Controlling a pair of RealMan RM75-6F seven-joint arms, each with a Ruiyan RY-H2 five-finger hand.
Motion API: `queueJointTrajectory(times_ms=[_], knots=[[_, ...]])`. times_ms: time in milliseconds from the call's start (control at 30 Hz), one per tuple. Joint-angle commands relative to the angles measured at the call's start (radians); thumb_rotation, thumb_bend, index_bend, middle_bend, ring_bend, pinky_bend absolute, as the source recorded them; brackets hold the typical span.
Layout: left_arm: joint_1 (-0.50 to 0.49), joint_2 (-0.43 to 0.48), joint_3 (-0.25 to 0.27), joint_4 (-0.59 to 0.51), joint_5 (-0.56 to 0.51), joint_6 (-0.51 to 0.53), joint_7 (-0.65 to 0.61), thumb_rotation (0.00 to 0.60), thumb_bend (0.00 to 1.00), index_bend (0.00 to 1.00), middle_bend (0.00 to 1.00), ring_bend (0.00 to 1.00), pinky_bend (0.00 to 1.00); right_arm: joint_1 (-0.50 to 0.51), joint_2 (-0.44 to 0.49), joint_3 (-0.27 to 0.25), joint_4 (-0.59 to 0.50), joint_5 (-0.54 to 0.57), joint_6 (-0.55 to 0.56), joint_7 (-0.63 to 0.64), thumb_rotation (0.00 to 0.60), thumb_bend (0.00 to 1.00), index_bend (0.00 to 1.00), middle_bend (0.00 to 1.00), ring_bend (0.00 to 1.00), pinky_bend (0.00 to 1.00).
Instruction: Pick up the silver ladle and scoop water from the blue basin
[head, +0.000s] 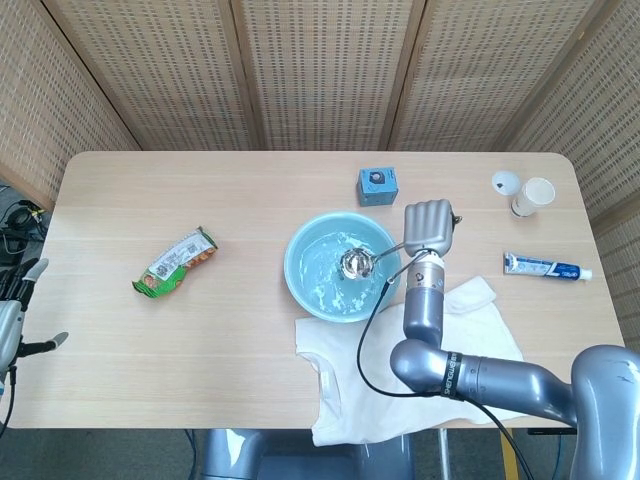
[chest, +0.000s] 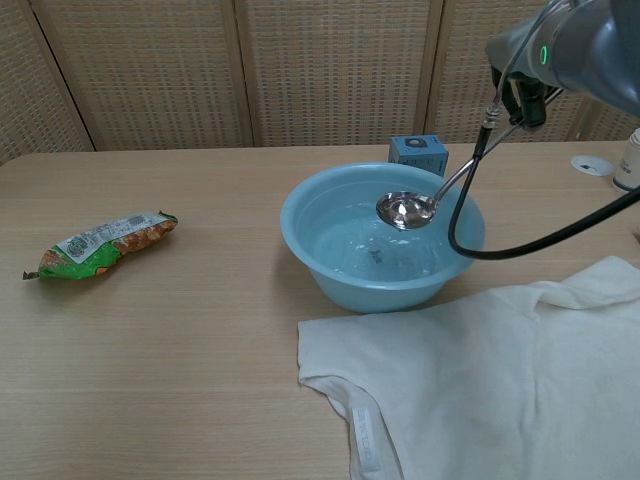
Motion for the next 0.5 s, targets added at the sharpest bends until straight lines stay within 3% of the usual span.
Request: queueJointTrajectory(times_ms=[33,500], knots=[[0.0,-0.001,0.001,0.001,0.0,-0.001,0.001,0.6,0.0,0.0,0.0,0.0,0.0,0.011,0.014,0.008,-0.017,0.016,0.011,0.004,0.6,0.81,0.72,1.0,1.0,1.0],[0.0,0.001,0.001,0.0,0.002,0.002,-0.002,0.6,0.0,0.0,0.0,0.0,0.0,0.044,0.05,0.0,-0.063,0.056,0.041,0.027,0.6,0.81,0.72,1.0,1.0,1.0]])
